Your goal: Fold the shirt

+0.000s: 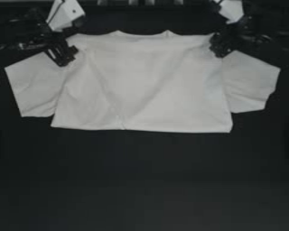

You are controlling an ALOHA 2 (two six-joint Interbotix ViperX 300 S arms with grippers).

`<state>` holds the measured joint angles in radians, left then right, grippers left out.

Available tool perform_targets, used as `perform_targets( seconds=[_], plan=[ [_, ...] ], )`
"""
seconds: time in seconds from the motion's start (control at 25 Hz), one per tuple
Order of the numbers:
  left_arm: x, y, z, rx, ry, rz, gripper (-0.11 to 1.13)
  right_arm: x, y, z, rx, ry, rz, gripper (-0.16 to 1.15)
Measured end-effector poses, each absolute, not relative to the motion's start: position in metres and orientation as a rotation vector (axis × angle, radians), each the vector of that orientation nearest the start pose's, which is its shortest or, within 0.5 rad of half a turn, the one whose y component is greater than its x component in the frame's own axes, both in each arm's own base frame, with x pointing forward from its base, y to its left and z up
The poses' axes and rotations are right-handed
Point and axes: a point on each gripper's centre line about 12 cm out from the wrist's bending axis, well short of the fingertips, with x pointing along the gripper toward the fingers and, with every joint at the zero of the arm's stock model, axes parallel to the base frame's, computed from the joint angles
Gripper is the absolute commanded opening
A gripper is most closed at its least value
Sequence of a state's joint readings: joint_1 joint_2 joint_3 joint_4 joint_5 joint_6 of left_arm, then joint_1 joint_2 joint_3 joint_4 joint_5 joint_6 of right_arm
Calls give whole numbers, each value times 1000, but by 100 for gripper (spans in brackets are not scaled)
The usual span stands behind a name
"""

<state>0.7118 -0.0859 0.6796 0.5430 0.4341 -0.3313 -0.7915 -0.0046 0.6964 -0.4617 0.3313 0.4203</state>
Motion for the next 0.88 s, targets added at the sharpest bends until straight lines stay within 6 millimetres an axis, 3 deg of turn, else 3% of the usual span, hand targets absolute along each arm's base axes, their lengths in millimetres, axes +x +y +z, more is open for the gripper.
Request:
perform_targets(
  seconds=[0.2,0.4,0.6,0.88],
  plan=[
    [238,230,211,-118,967,803,100,239,-246,173,303,951,-855,83],
    [221,207,233,-257,904,825,100,229,-224,208,423,904,-888,84],
    [203,185,230,-400,909,827,100,214,-201,219,575,882,-897,84],
    [176,157,210,-535,905,843,100,184,-172,199,756,883,-974,84]
  ],
)
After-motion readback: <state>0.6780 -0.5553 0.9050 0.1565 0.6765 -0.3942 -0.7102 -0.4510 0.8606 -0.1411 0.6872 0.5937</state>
